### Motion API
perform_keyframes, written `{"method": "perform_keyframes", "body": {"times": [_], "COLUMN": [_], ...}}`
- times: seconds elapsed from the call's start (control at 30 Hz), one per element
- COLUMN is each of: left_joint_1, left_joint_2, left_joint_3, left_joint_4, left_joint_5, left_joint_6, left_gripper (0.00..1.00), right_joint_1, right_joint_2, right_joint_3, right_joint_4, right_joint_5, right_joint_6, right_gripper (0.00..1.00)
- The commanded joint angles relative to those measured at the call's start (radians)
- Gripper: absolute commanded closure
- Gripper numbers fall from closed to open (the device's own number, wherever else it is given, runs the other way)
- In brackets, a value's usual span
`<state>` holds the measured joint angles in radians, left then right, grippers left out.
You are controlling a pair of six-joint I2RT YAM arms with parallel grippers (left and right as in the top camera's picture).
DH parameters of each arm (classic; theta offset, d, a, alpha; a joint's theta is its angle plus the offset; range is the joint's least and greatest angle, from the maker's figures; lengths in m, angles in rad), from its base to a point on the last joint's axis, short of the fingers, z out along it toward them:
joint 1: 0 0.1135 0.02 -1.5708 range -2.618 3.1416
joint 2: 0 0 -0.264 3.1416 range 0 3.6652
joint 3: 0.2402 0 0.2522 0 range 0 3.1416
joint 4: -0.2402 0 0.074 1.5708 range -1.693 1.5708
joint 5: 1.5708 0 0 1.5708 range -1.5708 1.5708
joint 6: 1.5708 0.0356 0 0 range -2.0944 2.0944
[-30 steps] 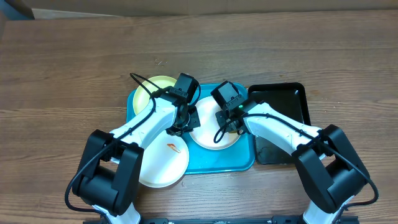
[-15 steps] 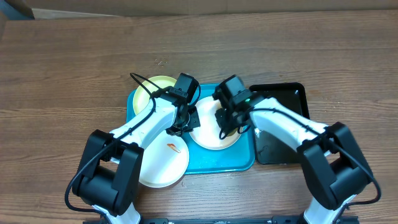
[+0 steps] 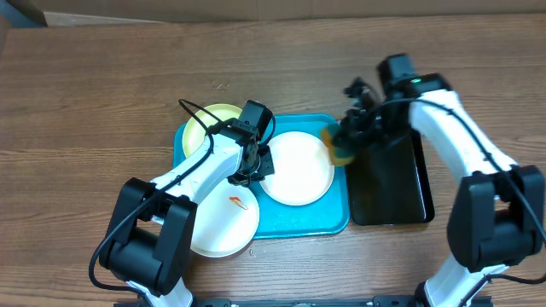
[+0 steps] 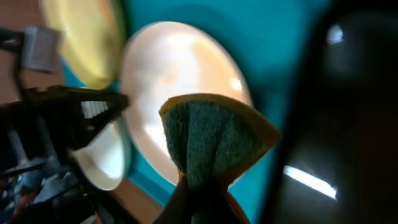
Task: Clean dirty plates on tray and stack at the side
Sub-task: 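Move the sponge back into the black basin and rinse it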
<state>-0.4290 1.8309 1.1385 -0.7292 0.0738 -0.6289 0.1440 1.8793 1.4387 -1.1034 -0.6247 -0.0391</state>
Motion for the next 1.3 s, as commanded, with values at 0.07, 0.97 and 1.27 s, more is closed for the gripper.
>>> {"method": "perform_keyframes", "body": {"times": [0.07, 0.97, 1.27], "left_joint_1": [0.010, 0.010, 0.010], "left_joint_2": [0.007, 0.007, 0.007], "left_joint_3": [-0.006, -0.006, -0.006], "left_joint_4": [0.002, 0.003, 0.003], "left_joint_5": [-0.021, -0.018, -0.018], "left_joint_6": [0.016, 0.016, 0.016], "left_gripper": [0.95, 0.94, 0.94], "right_joint_1": [-0.084, -0.078, -0.078], "right_joint_2": [-0.041, -0.038, -0.037], "right_joint_3": [0.003, -0.217, -0.349], "right_joint_4": [-0.080, 0.170, 0.368], "right_joint_5": [0.320, 0.587, 0.578], "right_joint_6": [0.050, 0.174, 0.188], "right_gripper": [0.96, 0.30, 0.46]}}
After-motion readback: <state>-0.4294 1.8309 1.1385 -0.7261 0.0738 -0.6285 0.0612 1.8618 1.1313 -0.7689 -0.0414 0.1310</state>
